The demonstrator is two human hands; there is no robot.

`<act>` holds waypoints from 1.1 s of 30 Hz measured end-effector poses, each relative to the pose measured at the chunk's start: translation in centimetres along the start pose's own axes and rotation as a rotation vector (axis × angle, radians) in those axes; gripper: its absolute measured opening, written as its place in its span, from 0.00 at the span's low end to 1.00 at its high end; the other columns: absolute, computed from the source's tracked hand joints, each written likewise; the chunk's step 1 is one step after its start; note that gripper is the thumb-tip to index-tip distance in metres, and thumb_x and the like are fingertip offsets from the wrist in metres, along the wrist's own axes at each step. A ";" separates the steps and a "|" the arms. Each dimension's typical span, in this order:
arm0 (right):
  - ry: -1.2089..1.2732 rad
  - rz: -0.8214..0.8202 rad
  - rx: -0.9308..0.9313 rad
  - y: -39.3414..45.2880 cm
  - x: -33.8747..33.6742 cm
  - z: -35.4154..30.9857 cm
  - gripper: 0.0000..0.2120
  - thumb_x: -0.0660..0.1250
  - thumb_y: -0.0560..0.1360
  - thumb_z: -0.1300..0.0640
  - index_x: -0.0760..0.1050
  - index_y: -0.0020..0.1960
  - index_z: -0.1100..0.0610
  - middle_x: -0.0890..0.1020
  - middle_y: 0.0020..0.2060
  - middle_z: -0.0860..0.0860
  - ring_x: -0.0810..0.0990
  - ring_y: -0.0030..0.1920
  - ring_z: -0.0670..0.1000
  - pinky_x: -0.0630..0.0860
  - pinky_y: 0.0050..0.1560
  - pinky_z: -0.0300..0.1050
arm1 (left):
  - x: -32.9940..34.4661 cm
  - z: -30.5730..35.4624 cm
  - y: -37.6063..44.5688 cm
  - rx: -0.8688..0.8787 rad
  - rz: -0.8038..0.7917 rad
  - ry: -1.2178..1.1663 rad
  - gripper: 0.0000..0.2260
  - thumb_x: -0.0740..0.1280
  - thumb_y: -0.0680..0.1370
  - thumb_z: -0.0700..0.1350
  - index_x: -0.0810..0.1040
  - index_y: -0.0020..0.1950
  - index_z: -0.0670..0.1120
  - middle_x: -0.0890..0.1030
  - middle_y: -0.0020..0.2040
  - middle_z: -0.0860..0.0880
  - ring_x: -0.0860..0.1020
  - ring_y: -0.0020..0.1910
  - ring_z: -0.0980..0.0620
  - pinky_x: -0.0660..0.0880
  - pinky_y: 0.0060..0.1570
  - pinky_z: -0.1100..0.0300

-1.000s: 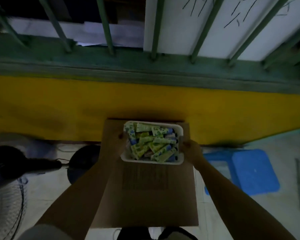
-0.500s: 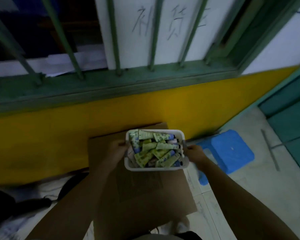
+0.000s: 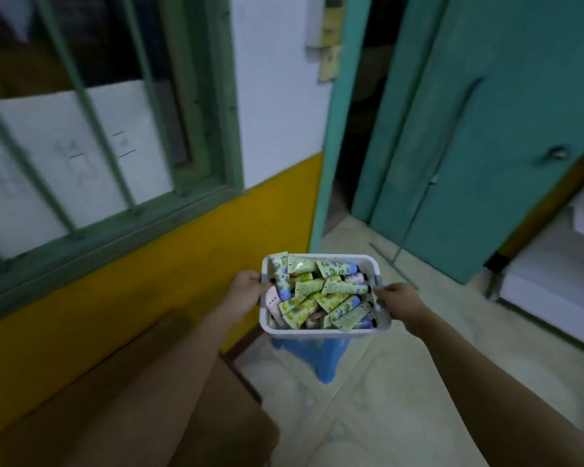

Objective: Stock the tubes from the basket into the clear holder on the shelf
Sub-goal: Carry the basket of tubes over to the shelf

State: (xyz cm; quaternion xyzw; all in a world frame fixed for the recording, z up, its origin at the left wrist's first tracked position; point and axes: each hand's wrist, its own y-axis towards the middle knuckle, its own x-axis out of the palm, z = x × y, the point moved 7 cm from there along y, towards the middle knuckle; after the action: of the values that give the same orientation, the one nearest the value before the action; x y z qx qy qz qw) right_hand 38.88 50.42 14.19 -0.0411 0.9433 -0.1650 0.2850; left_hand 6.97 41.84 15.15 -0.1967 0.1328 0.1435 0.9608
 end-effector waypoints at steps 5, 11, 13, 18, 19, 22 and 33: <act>0.070 0.115 0.028 -0.3 -14.6 5.4 0.14 0.68 0.76 0.57 0.74 0.34 0.61 0.72 0.32 0.57 0.71 0.35 0.53 0.69 0.38 0.47 | 13.5 8.1 -0.6 0.076 -0.088 0.105 0.11 0.66 0.77 0.35 0.75 0.35 0.43 0.78 0.33 0.47 0.75 0.34 0.52 0.68 0.28 0.63; 0.185 0.292 0.096 -2.4 -32.7 11.9 0.13 0.68 0.77 0.60 0.72 0.35 0.62 0.74 0.32 0.57 0.74 0.34 0.53 0.71 0.36 0.44 | 31.2 18.1 -2.8 0.163 -0.220 0.164 0.15 0.62 0.76 0.32 0.73 0.29 0.42 0.74 0.26 0.45 0.71 0.28 0.49 0.66 0.28 0.64; 0.228 0.353 0.122 -3.5 -37.7 14.1 0.13 0.68 0.77 0.60 0.72 0.35 0.61 0.75 0.31 0.56 0.75 0.31 0.52 0.73 0.30 0.40 | 36.7 21.1 -3.7 0.194 -0.264 0.169 0.15 0.63 0.75 0.32 0.73 0.28 0.42 0.74 0.25 0.46 0.72 0.27 0.50 0.66 0.30 0.62; 0.340 0.480 0.192 -5.9 -48.1 20.1 0.11 0.68 0.78 0.58 0.76 0.43 0.66 0.80 0.36 0.58 0.80 0.33 0.52 0.77 0.29 0.41 | 49.2 27.1 -5.4 0.233 -0.409 0.167 0.08 0.65 0.77 0.35 0.80 0.39 0.39 0.80 0.28 0.47 0.77 0.27 0.52 0.73 0.29 0.63; 0.364 0.511 0.204 -6.3 -49.8 21.4 0.11 0.67 0.78 0.58 0.76 0.43 0.66 0.80 0.36 0.58 0.80 0.33 0.52 0.77 0.29 0.42 | 51.7 28.1 -5.7 0.242 -0.432 0.167 0.08 0.65 0.77 0.35 0.80 0.40 0.39 0.80 0.30 0.46 0.78 0.28 0.51 0.75 0.30 0.61; 0.440 0.613 0.255 -7.3 -54.3 25.3 0.11 0.68 0.77 0.59 0.75 0.41 0.67 0.80 0.35 0.59 0.79 0.33 0.53 0.78 0.31 0.43 | 59.0 30.3 -6.5 0.259 -0.524 0.155 0.05 0.66 0.77 0.35 0.81 0.45 0.36 0.81 0.37 0.41 0.80 0.37 0.46 0.80 0.43 0.48; 0.606 0.835 0.463 -3.5 -68.3 37.0 0.07 0.68 0.74 0.65 0.76 0.38 0.62 0.80 0.28 0.55 0.79 0.26 0.49 0.74 0.23 0.38 | 85.4 36.9 -4.7 0.268 -0.852 0.070 0.13 0.65 0.73 0.26 0.80 0.55 0.36 0.83 0.38 0.42 0.83 0.35 0.47 0.79 0.33 0.58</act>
State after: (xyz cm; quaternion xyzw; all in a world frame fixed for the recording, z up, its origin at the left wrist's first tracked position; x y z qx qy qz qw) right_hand 116.18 48.17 22.13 0.4485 0.8584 -0.2450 0.0443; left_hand 94.73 72.17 22.86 -0.1122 0.0896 -0.2902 0.9461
